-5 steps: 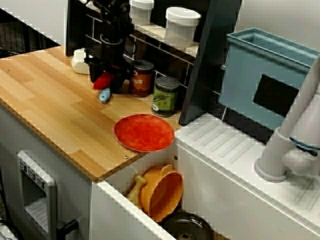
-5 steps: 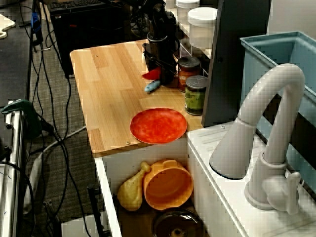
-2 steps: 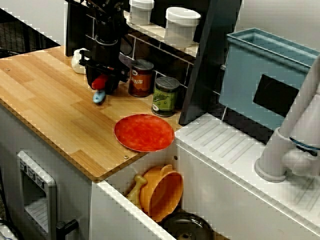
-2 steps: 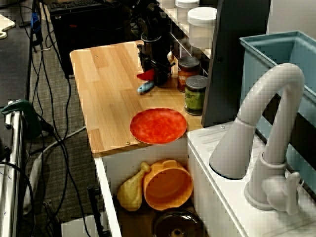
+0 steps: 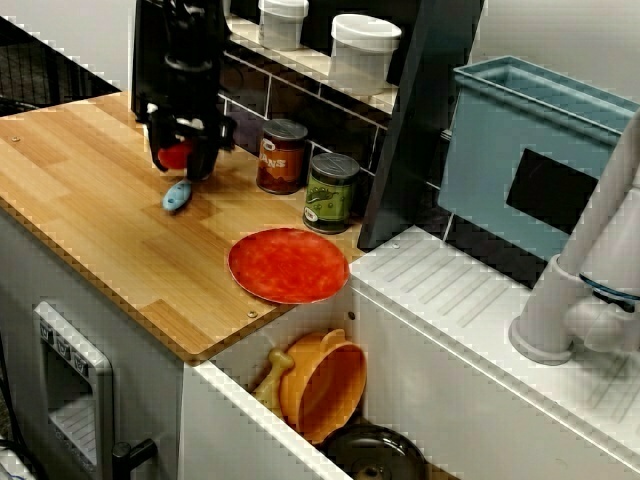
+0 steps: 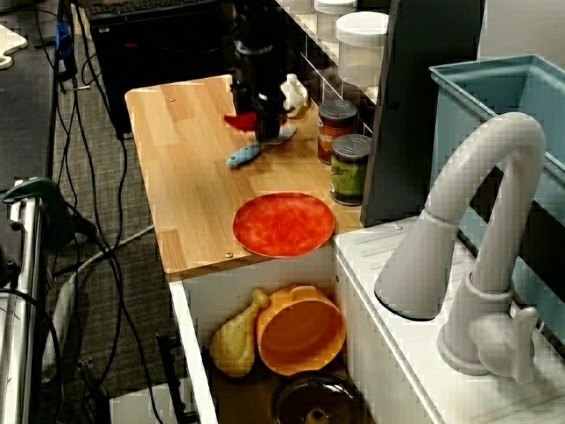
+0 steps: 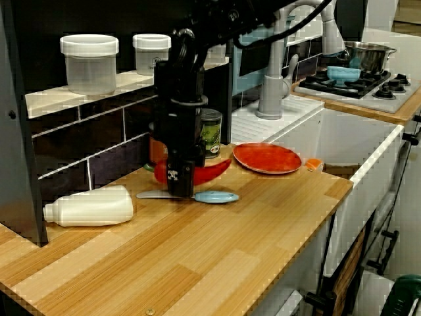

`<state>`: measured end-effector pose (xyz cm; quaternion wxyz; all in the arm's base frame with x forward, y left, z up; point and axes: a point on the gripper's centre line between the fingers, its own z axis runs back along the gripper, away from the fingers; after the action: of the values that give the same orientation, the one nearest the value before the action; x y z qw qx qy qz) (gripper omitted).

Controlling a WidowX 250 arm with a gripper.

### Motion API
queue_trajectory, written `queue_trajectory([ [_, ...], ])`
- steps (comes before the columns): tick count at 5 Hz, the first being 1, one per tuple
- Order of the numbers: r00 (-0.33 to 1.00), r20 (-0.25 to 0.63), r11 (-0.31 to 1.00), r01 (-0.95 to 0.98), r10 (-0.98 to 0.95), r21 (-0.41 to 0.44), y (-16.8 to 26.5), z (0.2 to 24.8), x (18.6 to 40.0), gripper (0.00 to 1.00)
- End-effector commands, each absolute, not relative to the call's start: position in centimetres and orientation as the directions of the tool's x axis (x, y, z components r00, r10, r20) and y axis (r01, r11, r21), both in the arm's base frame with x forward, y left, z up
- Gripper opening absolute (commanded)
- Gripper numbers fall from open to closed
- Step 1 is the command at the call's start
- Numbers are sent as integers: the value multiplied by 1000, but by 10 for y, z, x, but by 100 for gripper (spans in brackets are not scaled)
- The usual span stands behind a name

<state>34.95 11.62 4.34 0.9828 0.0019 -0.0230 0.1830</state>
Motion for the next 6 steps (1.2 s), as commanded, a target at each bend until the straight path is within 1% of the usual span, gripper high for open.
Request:
queue_trajectory([
  [1,934,87,937,-341,347,-73,127,102,341,0],
  [2,939,80,941,-328,335,-88,126,109,332,0],
  [4,943,83,944,-313,321,-101,126,114,316,0],
  [6,950,41,946,-303,309,-116,123,128,310,0],
])
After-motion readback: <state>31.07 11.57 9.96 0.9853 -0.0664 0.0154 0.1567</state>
